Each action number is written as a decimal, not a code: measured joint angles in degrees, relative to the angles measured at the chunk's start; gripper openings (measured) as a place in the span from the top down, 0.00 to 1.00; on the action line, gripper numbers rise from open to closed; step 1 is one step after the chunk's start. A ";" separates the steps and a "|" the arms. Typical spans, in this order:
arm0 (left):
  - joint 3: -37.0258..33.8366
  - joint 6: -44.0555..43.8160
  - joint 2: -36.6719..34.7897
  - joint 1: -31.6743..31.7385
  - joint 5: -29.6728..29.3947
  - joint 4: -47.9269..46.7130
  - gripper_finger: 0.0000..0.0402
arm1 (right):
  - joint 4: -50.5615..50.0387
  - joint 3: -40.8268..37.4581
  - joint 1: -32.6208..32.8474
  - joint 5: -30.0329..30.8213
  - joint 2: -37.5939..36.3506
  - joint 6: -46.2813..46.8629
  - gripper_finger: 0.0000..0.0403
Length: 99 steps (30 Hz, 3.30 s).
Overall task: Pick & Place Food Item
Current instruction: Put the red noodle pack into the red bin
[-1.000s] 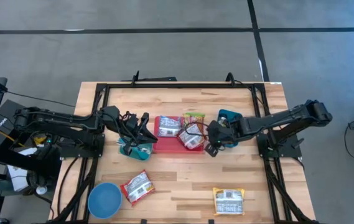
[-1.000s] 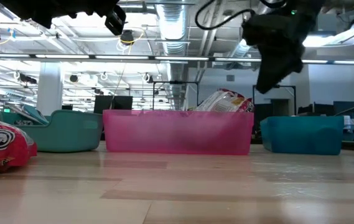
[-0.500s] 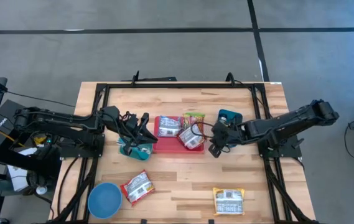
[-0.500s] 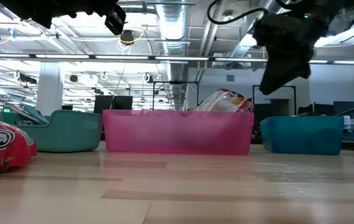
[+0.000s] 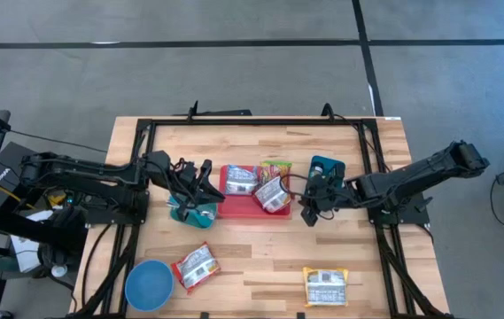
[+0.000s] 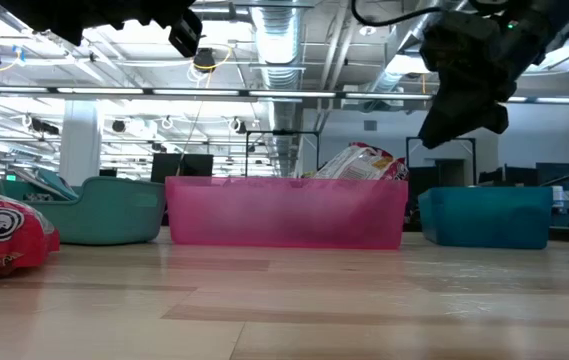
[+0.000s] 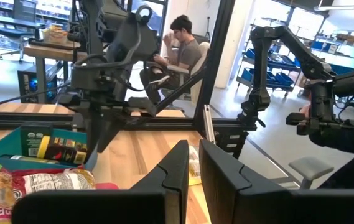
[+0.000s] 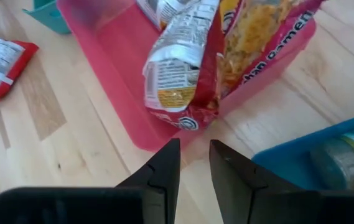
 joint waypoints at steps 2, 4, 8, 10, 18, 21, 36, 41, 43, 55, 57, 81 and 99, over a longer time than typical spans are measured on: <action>-0.01 0.03 0.00 0.00 -0.02 0.00 0.92 | 0.46 0.00 -0.37 -0.04 -0.02 -0.51 0.80; -0.02 0.07 0.00 0.00 -0.04 0.00 0.92 | 0.43 0.00 -0.95 -0.33 -0.02 0.93 0.80; -0.01 0.09 0.00 0.00 -0.26 0.00 0.92 | 0.31 0.01 -2.04 -0.35 -0.02 2.58 0.80; 0.00 0.09 0.00 0.00 -0.26 0.00 0.92 | 0.32 0.02 -2.43 -0.42 -0.02 2.63 0.80; 0.00 0.09 0.00 0.00 -0.24 0.00 0.92 | 2.35 -0.34 -3.06 -1.79 0.90 2.69 0.65; -0.01 0.09 0.01 0.00 -0.22 0.00 0.92 | 3.65 -1.27 -3.06 -1.79 2.35 1.37 0.56; 0.00 0.09 0.00 0.00 -0.17 -0.02 0.92 | 9.95 -1.13 -4.37 -1.64 9.15 2.08 0.46; -0.01 0.09 0.00 0.00 -0.15 -0.02 0.92 | 9.74 -1.16 -5.36 -1.66 10.29 1.68 0.51; 0.00 0.09 0.00 0.00 -0.13 -0.02 0.92 | 9.91 -1.16 -5.36 -1.66 10.23 1.44 0.54; 0.00 0.07 0.00 0.00 0.00 -0.02 0.92 | 9.79 -1.16 -5.16 -1.49 9.66 -0.82 0.78; 0.00 0.07 0.00 0.00 -0.02 -0.02 0.92 | 9.79 -1.16 -5.16 -0.69 9.66 -0.93 0.81; -0.02 0.08 0.00 -0.02 -0.22 -0.02 0.92 | 13.15 -1.14 -5.26 4.53 9.66 -6.51 1.00; 0.00 0.09 0.00 0.00 -0.17 -0.02 0.92 | 4.55 2.64 -5.80 3.15 9.66 -8.21 0.89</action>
